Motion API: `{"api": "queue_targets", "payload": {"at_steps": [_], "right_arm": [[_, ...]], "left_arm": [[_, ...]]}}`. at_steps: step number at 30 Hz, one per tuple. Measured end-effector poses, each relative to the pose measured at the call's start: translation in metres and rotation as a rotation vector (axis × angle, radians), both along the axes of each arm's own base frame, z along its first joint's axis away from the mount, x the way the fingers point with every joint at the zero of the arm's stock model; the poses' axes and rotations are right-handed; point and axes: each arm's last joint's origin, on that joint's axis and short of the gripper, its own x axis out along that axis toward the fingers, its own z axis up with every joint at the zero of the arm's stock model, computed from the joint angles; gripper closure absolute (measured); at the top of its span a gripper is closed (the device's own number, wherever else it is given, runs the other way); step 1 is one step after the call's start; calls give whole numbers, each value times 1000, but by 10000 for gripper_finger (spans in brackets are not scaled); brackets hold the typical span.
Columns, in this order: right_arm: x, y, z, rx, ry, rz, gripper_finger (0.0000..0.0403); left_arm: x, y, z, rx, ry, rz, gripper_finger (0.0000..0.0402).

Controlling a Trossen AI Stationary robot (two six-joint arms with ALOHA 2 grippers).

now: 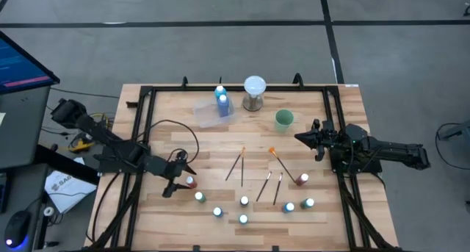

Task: Pick & Place Paint Supplies
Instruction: Put the left small red paint bottle into the transparent bin

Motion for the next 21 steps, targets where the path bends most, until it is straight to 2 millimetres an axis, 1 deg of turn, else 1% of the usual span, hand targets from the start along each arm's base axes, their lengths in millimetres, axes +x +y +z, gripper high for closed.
{"api": "queue_targets", "payload": {"at_steps": [3, 9, 14, 17, 21], "right_arm": [[0, 0, 0, 0, 0, -1, 403], [0, 0, 0, 0, 0, 0, 403], [0, 0, 0, 0, 0, 0, 403], [0, 0, 0, 0, 0, 0, 403], [0, 0, 0, 0, 0, 0, 403]], "left_arm": [[1, 0, 0, -6, -6, 2, 156], [1, -1, 0, -4, -4, -2, 227], [1, -1, -1, -3, -2, -2, 275], [2, -1, -1, -1, -2, 0, 289], [3, 0, -1, 9, -11, 31, 284]]}}
